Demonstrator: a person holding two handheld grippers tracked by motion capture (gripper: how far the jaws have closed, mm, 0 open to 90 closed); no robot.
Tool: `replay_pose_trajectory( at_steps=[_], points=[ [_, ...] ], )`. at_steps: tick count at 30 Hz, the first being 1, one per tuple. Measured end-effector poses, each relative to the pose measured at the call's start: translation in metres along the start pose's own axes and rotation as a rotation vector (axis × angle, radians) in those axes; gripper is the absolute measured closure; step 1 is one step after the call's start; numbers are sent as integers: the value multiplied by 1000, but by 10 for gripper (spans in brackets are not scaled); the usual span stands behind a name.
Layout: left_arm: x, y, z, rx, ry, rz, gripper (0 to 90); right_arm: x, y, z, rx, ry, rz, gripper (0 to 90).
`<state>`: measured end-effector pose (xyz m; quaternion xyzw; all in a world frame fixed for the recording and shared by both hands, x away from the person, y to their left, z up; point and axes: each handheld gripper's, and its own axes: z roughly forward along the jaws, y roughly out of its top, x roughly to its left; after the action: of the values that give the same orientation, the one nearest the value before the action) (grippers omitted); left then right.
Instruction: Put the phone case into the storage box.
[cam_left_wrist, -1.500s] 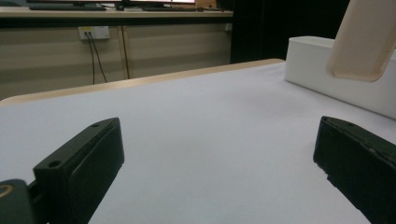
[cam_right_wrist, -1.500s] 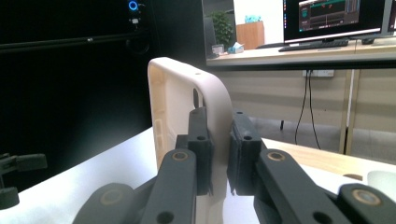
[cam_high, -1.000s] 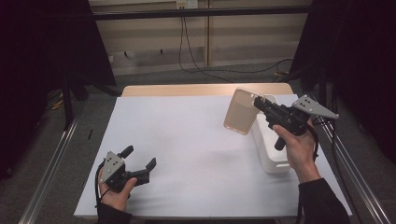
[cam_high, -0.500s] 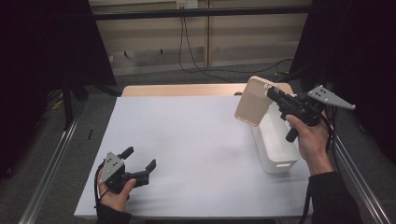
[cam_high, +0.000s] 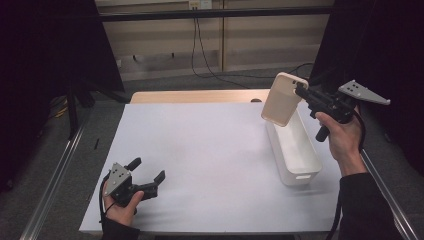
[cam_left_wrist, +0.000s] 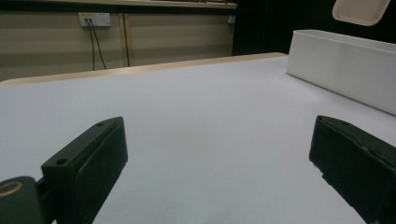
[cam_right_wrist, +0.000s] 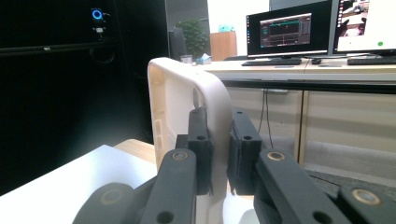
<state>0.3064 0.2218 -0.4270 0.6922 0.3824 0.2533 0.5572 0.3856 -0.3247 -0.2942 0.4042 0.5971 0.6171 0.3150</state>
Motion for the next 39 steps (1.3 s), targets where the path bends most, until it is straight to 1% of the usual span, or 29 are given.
replay_pose_trajectory(
  at_steps=[5, 10, 14, 19, 23, 26, 28, 31, 32, 37, 39],
  points=[
    [-1, 0, 0, -3, 1, 12, 41, -9, 1, 2, -7, -4, -11, 814],
    [1, 0, 0, -4, 16, 13, 41, -17, 3, 2, -9, -14, -17, 814],
    [1, 0, 0, -3, 16, 17, 41, -22, 3, 2, -7, -24, -25, 814],
    [1, 0, 0, -1, 15, 19, 41, -30, 2, 1, 5, -29, -46, 814],
    [1, 0, 0, -2, 15, 19, 41, -37, -3, 2, 22, -42, -52, 814],
    [0, 0, 1, -4, 11, 19, 41, -41, -5, 4, 32, -37, -70, 814],
    [0, 0, 1, -2, 11, 22, 41, -42, -6, 5, 33, -30, -67, 814],
    [0, 0, 0, -1, 12, 17, 41, -46, -7, 5, 38, -25, -84, 814],
    [0, 0, 1, -1, 14, 17, 41, -46, -7, 5, 38, -29, -82, 814],
    [0, 0, 1, 4, 11, 26, 41, -50, -12, 9, 58, -29, -114, 814],
    [0, 0, 1, 3, 8, 27, 41, -51, -15, 10, 59, -25, -117, 814]
  ],
)
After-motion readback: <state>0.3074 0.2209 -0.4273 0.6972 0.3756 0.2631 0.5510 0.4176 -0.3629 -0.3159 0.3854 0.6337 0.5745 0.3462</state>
